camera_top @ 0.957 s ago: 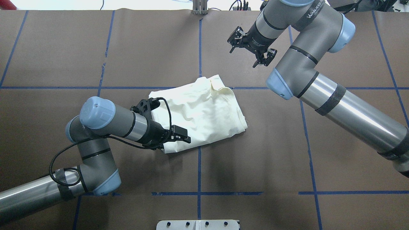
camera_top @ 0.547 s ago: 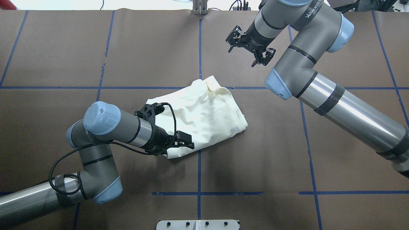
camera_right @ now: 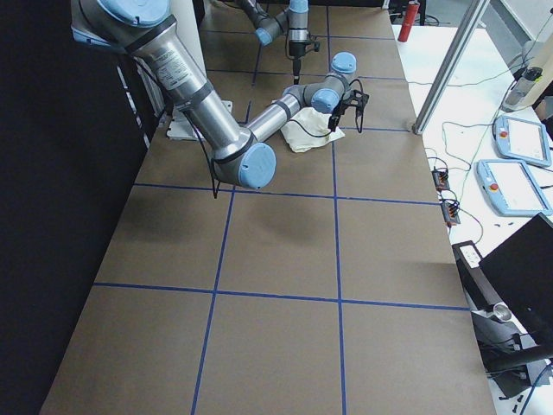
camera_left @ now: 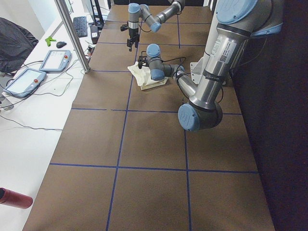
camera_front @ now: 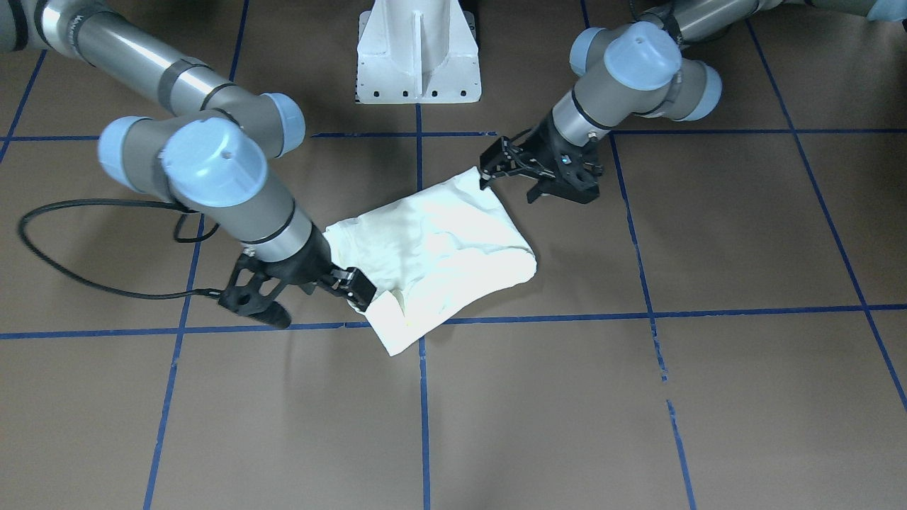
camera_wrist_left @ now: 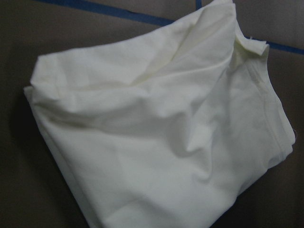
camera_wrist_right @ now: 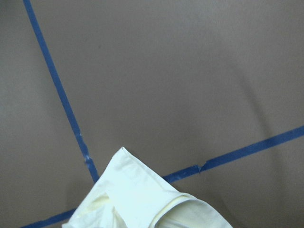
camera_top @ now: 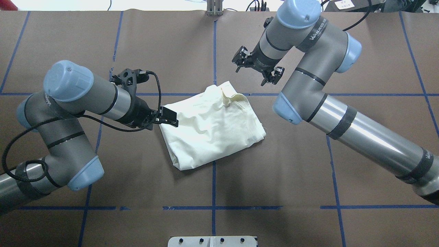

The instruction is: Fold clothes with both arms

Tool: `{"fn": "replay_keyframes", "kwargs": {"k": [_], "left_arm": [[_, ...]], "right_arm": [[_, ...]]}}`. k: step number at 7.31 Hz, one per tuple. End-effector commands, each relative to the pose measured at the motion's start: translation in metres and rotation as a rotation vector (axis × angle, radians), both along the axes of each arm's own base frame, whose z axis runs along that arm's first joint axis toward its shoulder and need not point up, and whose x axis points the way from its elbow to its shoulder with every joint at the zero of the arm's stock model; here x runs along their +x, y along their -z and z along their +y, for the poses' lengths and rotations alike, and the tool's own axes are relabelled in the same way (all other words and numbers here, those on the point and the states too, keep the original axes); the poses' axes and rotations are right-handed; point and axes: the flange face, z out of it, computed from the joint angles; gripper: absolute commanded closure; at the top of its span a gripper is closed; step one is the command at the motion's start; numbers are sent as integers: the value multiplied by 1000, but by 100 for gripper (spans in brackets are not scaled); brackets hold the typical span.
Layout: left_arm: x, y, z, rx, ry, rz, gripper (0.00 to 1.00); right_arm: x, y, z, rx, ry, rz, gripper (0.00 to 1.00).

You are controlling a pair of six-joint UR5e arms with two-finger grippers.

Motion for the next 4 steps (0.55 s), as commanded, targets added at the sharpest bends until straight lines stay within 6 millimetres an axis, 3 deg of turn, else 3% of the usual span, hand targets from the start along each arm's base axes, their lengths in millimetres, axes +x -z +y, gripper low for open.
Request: {"fn": "replay_keyframes", "kwargs": {"k": [1, 2, 4], "left_arm": [[-40, -8, -35, 57, 21, -60, 0], [-43, -9, -38, 66, 19, -63, 0], [-43, -10, -37, 63, 19, -65, 0]], "right_arm": [[-53, -16, 44, 10, 40, 74, 0], [-68, -20, 56, 35, 45, 115, 0], [-78, -27, 60, 94, 90, 206, 0]]}}
